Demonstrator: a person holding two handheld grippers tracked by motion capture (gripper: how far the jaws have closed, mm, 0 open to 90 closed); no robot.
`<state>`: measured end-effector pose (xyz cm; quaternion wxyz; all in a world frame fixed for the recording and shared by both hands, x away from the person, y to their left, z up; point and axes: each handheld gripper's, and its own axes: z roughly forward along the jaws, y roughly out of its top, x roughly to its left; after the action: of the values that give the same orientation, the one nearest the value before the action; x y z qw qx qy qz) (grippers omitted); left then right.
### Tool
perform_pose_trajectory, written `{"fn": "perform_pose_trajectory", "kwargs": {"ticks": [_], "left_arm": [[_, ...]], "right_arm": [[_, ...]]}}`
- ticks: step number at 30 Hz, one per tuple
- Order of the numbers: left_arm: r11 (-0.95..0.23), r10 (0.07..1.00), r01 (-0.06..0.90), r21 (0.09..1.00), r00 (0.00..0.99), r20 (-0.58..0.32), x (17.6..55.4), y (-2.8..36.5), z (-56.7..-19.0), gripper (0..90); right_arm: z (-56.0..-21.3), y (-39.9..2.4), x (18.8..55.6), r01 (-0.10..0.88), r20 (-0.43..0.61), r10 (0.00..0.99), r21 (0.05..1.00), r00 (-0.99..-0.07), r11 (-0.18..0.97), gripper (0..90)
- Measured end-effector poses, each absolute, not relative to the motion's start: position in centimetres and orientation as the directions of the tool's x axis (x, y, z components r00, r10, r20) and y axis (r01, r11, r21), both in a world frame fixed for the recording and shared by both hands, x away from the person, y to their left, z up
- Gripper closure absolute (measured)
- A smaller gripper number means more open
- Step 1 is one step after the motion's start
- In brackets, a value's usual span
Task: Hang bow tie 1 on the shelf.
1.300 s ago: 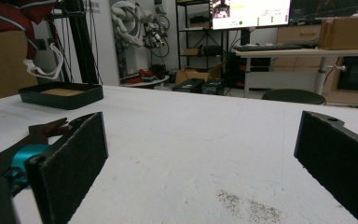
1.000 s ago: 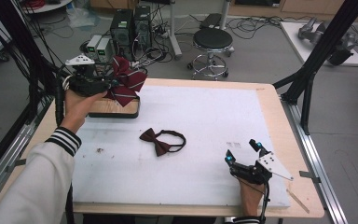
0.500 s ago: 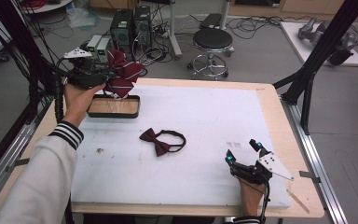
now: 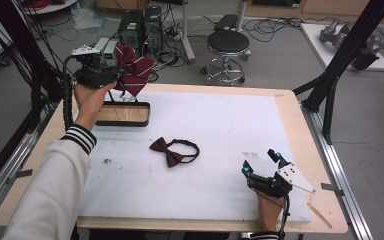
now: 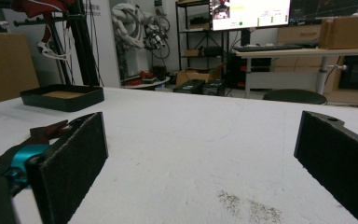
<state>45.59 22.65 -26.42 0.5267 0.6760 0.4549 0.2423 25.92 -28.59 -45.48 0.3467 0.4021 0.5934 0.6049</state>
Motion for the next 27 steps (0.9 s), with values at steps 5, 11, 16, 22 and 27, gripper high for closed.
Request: {"fn": "perform_pose_trajectory", "kwargs": {"ticks": [5,11,16,22,27], "left_arm": [[-0.025,0.864,0.355,0.934,0.478,-0.159,45.9,21.8,-26.3,73.8],[-0.017,0.847,0.362,0.932,0.5,-0.179,46.0,20.7,-26.1,73.8],[-0.017,0.841,0.367,0.93,0.508,-0.185,45.9,20.2,-25.9,73.8],[-0.01,0.836,0.373,0.928,0.512,-0.197,46.2,19.3,-26.1,73.8],[-0.007,0.83,0.372,0.928,0.52,-0.202,46.6,18.7,-26.0,73.8]], "right_arm": [[-45.5,-28.6,25.9,0.058,0.075,0.897,0.997,-0.436,-0.055,1.8],[-45.5,-28.6,25.9,0.058,0.075,0.897,0.997,-0.435,-0.055,1.7],[-45.5,-28.6,25.9,0.057,0.073,0.897,0.997,-0.436,-0.053,1.7],[-45.5,-28.5,25.9,0.056,0.072,0.898,0.997,-0.435,-0.052,1.7],[-45.5,-28.6,25.9,0.052,0.068,0.897,0.997,-0.436,-0.051,1.7]]}}
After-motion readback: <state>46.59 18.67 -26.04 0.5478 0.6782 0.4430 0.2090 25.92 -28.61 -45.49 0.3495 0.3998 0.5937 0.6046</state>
